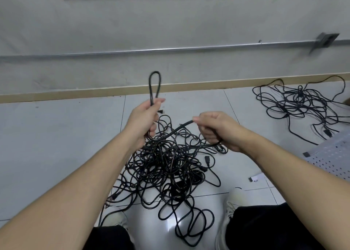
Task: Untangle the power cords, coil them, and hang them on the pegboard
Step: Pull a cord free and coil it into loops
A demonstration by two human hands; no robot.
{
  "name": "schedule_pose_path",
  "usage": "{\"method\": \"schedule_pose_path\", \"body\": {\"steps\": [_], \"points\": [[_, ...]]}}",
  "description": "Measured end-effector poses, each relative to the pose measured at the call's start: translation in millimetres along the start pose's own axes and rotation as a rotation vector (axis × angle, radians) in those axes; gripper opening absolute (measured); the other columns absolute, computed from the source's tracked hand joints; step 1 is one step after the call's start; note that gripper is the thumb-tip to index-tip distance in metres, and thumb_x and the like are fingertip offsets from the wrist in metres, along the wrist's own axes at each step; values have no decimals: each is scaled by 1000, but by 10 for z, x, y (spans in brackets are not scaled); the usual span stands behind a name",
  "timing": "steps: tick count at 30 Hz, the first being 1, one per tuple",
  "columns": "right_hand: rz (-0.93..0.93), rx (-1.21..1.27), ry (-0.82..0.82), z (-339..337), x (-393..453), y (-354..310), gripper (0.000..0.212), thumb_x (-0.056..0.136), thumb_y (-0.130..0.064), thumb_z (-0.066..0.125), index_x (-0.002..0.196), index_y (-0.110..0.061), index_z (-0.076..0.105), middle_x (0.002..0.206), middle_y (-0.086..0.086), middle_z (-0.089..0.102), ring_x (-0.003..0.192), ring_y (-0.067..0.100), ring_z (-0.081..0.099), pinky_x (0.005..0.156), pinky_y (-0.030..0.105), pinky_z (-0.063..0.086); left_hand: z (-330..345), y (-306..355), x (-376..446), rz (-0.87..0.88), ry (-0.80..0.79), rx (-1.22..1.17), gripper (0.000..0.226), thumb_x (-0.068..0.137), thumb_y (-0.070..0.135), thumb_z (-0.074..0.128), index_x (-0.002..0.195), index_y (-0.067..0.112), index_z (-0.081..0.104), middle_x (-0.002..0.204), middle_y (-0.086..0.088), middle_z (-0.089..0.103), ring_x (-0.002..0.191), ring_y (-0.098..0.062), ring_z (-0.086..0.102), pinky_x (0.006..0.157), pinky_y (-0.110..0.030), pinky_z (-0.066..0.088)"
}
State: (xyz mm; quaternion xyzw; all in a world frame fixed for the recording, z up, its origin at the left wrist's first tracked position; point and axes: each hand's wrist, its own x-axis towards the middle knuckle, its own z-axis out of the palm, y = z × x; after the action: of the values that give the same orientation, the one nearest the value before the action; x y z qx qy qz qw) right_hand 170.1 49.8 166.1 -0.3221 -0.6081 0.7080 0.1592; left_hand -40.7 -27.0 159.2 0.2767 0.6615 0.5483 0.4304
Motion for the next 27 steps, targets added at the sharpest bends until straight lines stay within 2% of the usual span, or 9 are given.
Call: {"method": "schedule_pose_path", "body": {"steps": [6, 10, 14, 16, 18, 20, 22, 24, 27], "points": [[35, 267, 110, 2, 8, -159, 32, 100, -32, 51, 82, -11, 67, 55, -3, 44, 50, 10, 38, 50, 23, 29, 267, -23, -191, 148, -149, 274, 25, 108, 39, 46, 109, 34, 71, 49, 14, 36, 41, -13, 34, 41, -23, 32], [-147, 37, 253, 63, -5, -131, 31, 100, -25, 60, 72, -14, 61, 61, 0, 50, 57, 13, 48, 61, 27, 47, 345, -38, -263, 143, -212, 356, 34, 95, 66, 51, 99, 38, 70, 61, 5, 45, 42, -12, 38, 45, -24, 34], [-276, -111, 561, 26, 86, -112, 32, 85, -28, 81, 66, -18, 57, 97, -3, 59, 85, 8, 57, 81, 22, 40, 443, -67, -280, 179, -326, 388, 19, 87, 51, 75, 94, 34, 70, 69, 6, 52, 44, -12, 37, 44, -23, 33], [-299, -165, 614, -6, 131, -85, 33, 81, -29, 85, 65, -20, 58, 121, -9, 57, 111, 1, 57, 94, 20, 40, 482, -71, -281, 178, -342, 459, 17, 97, 43, 65, 90, 28, 67, 64, 4, 51, 39, -11, 38, 41, -20, 34], [-313, -234, 642, -7, 146, -66, 35, 78, -32, 87, 67, -19, 56, 130, -7, 53, 123, 0, 52, 100, 17, 38, 488, -67, -280, 157, -325, 531, 32, 104, 45, 53, 84, 20, 58, 46, 11, 46, 36, -10, 41, 40, -17, 34], [-338, -332, 685, -19, 152, -57, 42, 76, -36, 88, 66, -17, 52, 125, -3, 53, 119, -1, 51, 94, 8, 37, 458, -68, -280, 159, -316, 568, 40, 105, 47, 48, 77, 18, 49, 42, 12, 44, 36, -9, 42, 41, -17, 36], [-304, -387, 670, -61, 171, -41, 51, 77, -44, 86, 67, -10, 48, 99, -1, 56, 90, 4, 57, 81, 14, 44, 408, -71, -270, 170, -323, 562, 42, 105, 47, 47, 78, 16, 47, 55, 5, 45, 39, -10, 40, 43, -20, 35], [-129, -268, 530, -85, 155, -64, 51, 80, -52, 80, 73, -10, 51, 75, 2, 54, 68, 11, 59, 70, 29, 53, 336, -78, -246, 165, -306, 519, 42, 105, 49, 46, 82, 14, 50, 68, -1, 44, 45, -14, 37, 47, -24, 32], [57, -33, 255, -117, 82, -59, 32, 92, -36, 72, 74, -15, 57, 63, -1, 54, 64, 17, 61, 64, 27, 57, 211, -88, -183, 113, -263, 463, 45, 104, 51, 48, 75, 17, 48, 68, -3, 48, 56, -19, 47, 58, -30, 39]]}}
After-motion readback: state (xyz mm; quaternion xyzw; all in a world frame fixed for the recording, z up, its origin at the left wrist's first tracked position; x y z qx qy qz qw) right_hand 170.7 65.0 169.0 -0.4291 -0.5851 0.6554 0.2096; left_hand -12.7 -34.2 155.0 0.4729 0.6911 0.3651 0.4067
